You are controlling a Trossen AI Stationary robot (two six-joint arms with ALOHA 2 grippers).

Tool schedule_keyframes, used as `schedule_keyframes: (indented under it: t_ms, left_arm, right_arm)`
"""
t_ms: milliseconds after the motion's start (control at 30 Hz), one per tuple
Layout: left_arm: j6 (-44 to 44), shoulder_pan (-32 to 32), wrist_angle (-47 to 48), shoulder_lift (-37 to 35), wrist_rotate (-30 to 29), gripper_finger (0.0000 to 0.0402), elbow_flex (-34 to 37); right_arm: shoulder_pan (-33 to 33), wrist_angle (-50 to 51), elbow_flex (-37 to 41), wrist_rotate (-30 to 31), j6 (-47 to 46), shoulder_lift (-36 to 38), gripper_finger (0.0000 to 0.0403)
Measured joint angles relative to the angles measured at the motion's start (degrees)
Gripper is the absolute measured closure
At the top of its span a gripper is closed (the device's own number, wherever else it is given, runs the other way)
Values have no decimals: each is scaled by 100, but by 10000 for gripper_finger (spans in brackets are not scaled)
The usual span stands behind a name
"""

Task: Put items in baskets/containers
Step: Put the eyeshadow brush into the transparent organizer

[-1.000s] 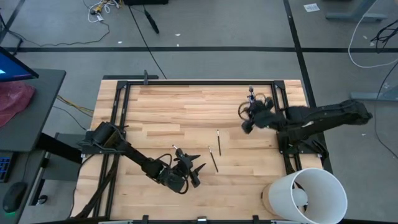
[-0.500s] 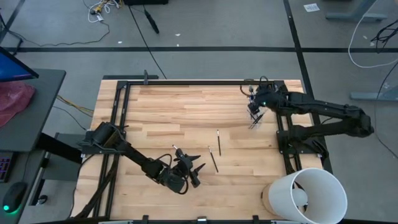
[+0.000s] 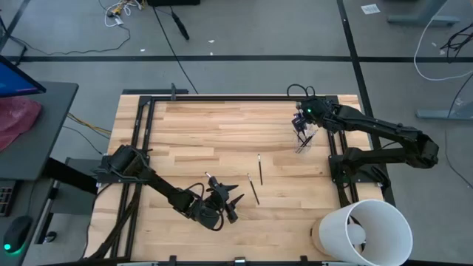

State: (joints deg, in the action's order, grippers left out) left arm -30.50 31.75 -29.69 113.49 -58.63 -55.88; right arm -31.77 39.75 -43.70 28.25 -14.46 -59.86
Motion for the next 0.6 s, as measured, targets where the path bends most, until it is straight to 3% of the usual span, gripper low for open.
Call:
schedule_keyframes:
  t_ms: [167, 333, 600]
  left_arm:
    - [0, -2, 0, 0, 0, 204, 0]
    - [-21, 0, 0, 0, 0, 204, 0]
    - [-37, 0, 0, 0, 0, 204, 0]
  right_arm:
    - [-305, 8, 3, -629, 19, -216, 394]
    - [-443, 21, 6, -690, 97, -400, 389]
    - [-459, 4, 6, -592, 204, -559, 320]
